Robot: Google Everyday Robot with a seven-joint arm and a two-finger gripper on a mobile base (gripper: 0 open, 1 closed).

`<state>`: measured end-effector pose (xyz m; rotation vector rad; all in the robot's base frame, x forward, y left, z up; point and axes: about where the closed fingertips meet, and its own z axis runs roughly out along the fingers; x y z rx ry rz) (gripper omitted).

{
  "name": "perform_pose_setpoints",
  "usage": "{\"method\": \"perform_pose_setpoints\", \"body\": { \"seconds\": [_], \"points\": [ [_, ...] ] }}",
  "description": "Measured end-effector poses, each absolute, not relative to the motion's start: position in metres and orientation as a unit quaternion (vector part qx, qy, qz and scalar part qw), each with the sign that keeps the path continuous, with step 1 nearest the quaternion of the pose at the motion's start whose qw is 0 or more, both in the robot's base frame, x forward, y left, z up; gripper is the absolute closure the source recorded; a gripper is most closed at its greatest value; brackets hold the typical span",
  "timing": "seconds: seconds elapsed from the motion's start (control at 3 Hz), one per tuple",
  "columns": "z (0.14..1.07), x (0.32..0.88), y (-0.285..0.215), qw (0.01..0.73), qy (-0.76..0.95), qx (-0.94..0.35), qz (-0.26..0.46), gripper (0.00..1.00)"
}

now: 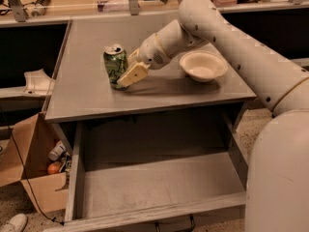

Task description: Place green can into top drawer

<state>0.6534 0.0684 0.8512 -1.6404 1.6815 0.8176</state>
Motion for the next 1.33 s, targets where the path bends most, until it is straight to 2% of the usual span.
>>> {"method": "perform_pose_setpoints", "body": {
  "seconds": [0.33, 0.67, 1.33],
  "points": [
    [0.851, 0.653, 0.068, 0.321, 0.64, -0.625, 0.311, 0.89],
    [0.851, 0.653, 0.068, 0.321, 0.64, -0.625, 0.311, 1.0],
    [0.878, 0.648, 0.063, 0.322, 0.648, -0.628, 0.286, 1.0]
  ]
}}
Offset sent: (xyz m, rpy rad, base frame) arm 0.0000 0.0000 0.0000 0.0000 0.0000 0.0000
